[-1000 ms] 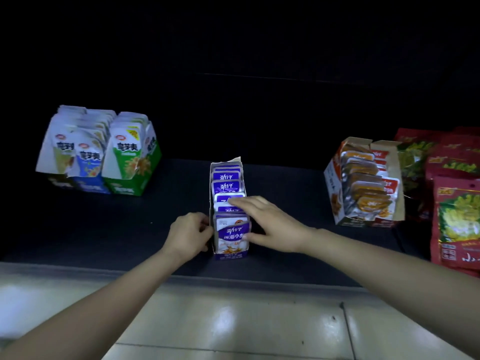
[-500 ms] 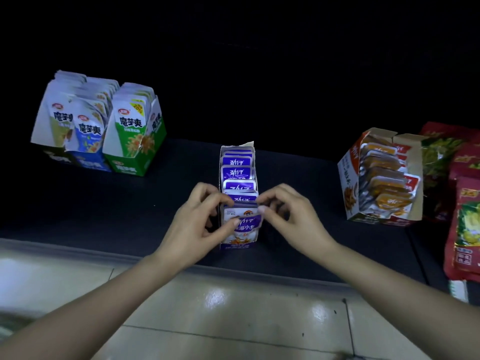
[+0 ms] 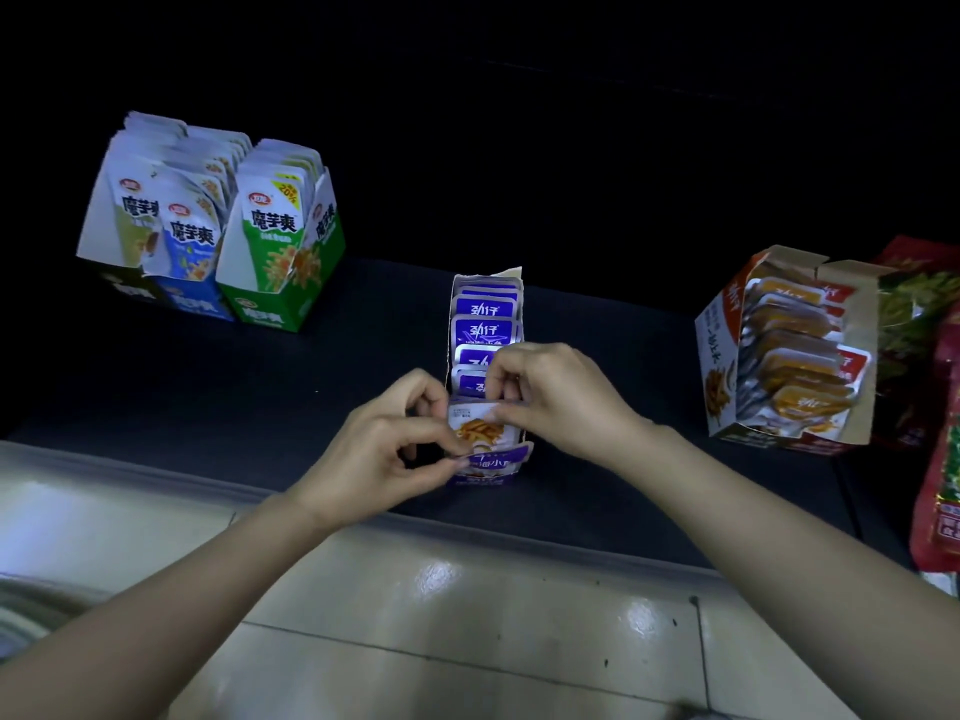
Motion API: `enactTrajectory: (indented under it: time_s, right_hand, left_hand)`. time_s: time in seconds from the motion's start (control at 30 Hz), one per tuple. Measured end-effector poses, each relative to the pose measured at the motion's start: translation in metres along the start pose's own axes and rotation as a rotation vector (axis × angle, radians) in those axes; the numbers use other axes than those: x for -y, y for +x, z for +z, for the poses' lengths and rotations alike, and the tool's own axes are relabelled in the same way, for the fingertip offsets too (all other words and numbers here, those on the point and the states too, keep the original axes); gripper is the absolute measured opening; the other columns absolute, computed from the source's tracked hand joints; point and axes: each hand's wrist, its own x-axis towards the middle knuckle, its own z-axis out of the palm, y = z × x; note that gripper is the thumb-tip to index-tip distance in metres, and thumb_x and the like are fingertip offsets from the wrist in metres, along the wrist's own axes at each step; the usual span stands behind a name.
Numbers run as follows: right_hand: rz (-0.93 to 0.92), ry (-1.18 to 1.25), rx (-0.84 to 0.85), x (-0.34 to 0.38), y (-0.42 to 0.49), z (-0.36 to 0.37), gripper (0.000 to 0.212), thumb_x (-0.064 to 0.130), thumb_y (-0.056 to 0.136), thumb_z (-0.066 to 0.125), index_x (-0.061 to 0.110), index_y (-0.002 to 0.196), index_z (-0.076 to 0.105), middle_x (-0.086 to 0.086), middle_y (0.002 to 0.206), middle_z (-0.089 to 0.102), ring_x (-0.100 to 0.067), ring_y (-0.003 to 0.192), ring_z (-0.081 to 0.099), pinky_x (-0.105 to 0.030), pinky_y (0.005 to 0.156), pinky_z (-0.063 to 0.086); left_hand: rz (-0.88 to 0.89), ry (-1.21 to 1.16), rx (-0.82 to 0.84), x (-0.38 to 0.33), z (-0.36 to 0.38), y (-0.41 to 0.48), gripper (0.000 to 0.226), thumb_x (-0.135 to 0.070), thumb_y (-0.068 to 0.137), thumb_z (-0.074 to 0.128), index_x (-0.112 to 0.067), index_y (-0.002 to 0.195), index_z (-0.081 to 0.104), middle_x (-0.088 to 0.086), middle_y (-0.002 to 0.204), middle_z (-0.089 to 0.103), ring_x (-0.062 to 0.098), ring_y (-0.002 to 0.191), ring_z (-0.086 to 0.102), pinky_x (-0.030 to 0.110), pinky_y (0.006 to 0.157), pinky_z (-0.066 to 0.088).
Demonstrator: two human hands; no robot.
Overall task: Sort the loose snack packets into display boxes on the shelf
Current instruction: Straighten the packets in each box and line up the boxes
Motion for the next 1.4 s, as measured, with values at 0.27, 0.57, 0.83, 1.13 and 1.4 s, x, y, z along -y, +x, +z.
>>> enactTrajectory:
  time_s: [0.27, 0.57, 0.83, 1.13, 1.4]
  right_hand:
    - [0.034, 0.098, -0.125, -0.013, -0.008, -0.014, 0.009, 0.024, 0.088, 0.070, 0.025, 0.090, 0.061, 0.021, 0.072, 0.053, 0.004, 0.066, 0.053, -0.012, 0.060, 0.035]
    - [0.179, 0.977, -0.296, -0.017, -0.029, -0.033, 0.011, 0.004, 0.098, 0.051, 0.012, 0.094, 0.045, -0.005, 0.077, 0.062, -0.011, 0.057, 0.057, -0.022, 0.053, 0.048]
    - [0.130, 1.035, -0.148, -0.003, -0.034, -0.017, 0.024, -0.001, 0.096, 0.052, -0.003, 0.118, 0.041, -0.006, 0.091, 0.073, -0.017, 0.088, 0.071, -0.024, 0.075, 0.056]
    - [0.118, 0.785, -0.146, -0.004, -0.026, -0.027, 0.032, 0.007, 0.091, 0.065, 0.013, 0.121, 0.055, -0.005, 0.114, 0.066, -0.015, 0.101, 0.063, -0.030, 0.084, 0.053]
    - [0.175, 0.784, -0.060, -0.011, -0.030, -0.008, 0.026, 0.008, 0.093, 0.062, 0.016, 0.116, 0.057, -0.002, 0.105, 0.068, -0.007, 0.089, 0.063, -0.019, 0.076, 0.052]
  left_hand:
    - [-0.058, -0.062, 0.002, -0.003, -0.002, 0.000, 0.010, -0.029, 0.081, 0.076, -0.020, 0.085, 0.075, -0.002, 0.093, 0.050, 0.020, 0.078, 0.056, 0.036, 0.056, 0.047]
    - [-0.402, -0.341, -0.281, -0.015, 0.000, 0.015, 0.032, -0.048, 0.075, 0.070, -0.032, 0.099, 0.058, -0.002, 0.094, 0.059, 0.012, 0.075, 0.052, 0.031, 0.067, 0.044]
    - [-0.445, -0.710, -0.475, -0.032, 0.000, 0.041, 0.051, -0.020, 0.073, 0.078, -0.020, 0.115, 0.050, 0.003, 0.107, 0.062, 0.007, 0.090, 0.063, 0.022, 0.076, 0.053]
    - [-0.254, -0.633, -0.286, -0.045, -0.042, 0.061, 0.047, 0.003, 0.073, 0.071, -0.014, 0.113, 0.055, 0.000, 0.107, 0.065, 0.008, 0.097, 0.065, 0.024, 0.077, 0.056]
    - [-0.350, -0.433, -0.073, -0.030, -0.020, 0.051, 0.044, -0.002, 0.073, 0.077, -0.022, 0.110, 0.062, 0.001, 0.107, 0.069, 0.020, 0.099, 0.068, 0.043, 0.082, 0.057]
